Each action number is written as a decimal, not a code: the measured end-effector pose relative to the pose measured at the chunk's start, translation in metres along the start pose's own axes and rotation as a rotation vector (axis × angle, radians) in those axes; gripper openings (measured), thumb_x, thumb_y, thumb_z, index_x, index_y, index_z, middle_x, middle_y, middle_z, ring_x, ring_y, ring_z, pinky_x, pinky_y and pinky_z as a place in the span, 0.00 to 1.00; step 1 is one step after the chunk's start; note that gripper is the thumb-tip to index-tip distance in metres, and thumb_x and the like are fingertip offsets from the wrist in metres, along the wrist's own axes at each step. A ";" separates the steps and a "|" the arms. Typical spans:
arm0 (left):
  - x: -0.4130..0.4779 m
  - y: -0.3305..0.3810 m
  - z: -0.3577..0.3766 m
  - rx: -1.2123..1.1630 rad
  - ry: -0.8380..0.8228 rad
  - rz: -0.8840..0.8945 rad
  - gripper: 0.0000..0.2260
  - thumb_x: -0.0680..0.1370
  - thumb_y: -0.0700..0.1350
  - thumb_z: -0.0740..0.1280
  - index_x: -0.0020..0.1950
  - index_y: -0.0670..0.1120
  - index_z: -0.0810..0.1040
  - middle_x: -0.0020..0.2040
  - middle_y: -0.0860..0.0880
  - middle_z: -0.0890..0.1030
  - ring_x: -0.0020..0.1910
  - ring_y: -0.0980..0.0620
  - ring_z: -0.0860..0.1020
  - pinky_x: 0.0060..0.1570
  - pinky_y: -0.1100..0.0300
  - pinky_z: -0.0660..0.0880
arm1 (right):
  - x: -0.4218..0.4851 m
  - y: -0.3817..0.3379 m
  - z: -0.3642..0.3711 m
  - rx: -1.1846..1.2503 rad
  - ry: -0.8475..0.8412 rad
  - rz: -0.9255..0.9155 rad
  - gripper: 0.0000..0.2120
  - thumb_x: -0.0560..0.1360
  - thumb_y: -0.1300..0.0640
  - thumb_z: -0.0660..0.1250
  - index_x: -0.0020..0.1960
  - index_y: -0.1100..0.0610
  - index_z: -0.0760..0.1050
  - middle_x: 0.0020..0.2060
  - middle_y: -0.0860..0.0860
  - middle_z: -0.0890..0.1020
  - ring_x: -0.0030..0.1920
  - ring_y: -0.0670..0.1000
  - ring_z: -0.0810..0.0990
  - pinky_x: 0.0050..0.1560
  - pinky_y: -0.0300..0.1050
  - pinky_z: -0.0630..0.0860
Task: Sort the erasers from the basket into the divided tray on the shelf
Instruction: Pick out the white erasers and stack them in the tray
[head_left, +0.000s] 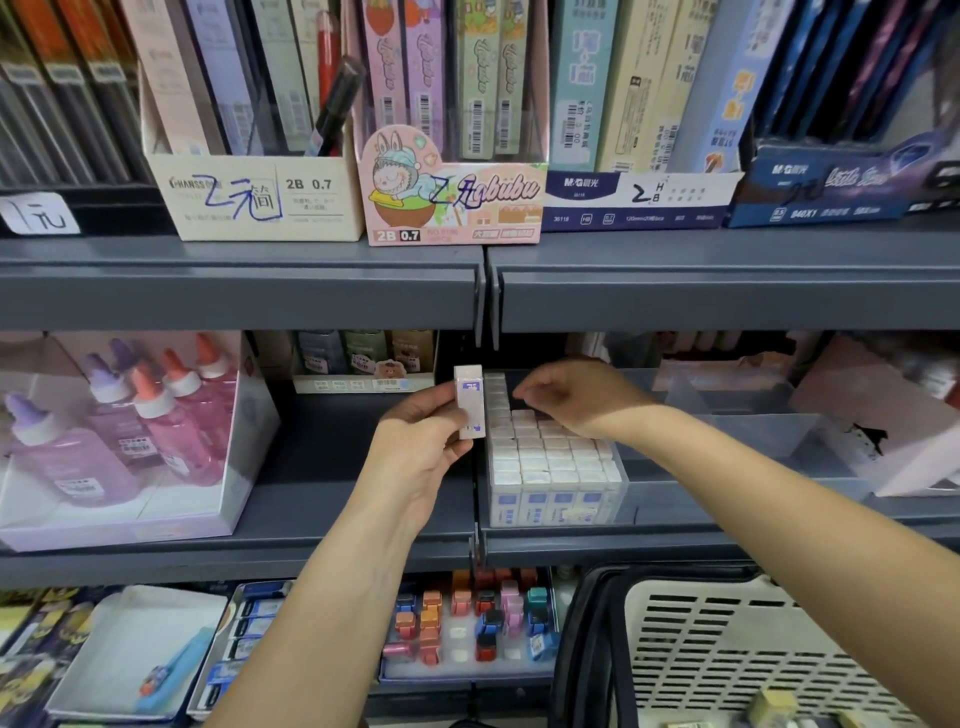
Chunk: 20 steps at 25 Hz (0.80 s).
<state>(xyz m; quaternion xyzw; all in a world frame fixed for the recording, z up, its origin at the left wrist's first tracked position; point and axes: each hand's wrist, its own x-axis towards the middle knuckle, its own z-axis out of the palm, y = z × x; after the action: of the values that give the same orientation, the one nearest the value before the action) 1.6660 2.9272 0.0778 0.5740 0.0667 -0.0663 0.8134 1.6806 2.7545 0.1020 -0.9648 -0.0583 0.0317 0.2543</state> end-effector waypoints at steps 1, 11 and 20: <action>-0.001 -0.001 0.001 0.026 -0.020 0.026 0.11 0.75 0.30 0.63 0.47 0.45 0.80 0.39 0.50 0.83 0.37 0.55 0.80 0.36 0.64 0.77 | -0.002 -0.006 -0.002 0.036 0.063 -0.004 0.13 0.78 0.45 0.57 0.50 0.49 0.78 0.48 0.46 0.83 0.48 0.46 0.80 0.54 0.44 0.74; -0.004 -0.007 0.003 0.324 -0.084 0.241 0.15 0.72 0.37 0.72 0.56 0.47 0.78 0.48 0.56 0.81 0.49 0.58 0.79 0.42 0.72 0.74 | 0.002 -0.029 -0.024 0.189 -0.032 0.030 0.04 0.76 0.52 0.62 0.43 0.46 0.73 0.37 0.41 0.80 0.39 0.40 0.78 0.39 0.31 0.71; -0.009 -0.020 -0.002 0.829 -0.313 0.043 0.37 0.68 0.47 0.76 0.72 0.43 0.62 0.61 0.51 0.76 0.56 0.54 0.77 0.57 0.58 0.74 | 0.018 0.011 -0.003 0.062 0.079 -0.010 0.07 0.75 0.56 0.66 0.52 0.52 0.79 0.42 0.44 0.78 0.46 0.45 0.78 0.50 0.38 0.72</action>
<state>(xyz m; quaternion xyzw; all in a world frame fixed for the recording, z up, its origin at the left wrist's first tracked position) 1.6532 2.9230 0.0601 0.8359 -0.1012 -0.1567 0.5161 1.6998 2.7458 0.0989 -0.9566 -0.0521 -0.0061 0.2866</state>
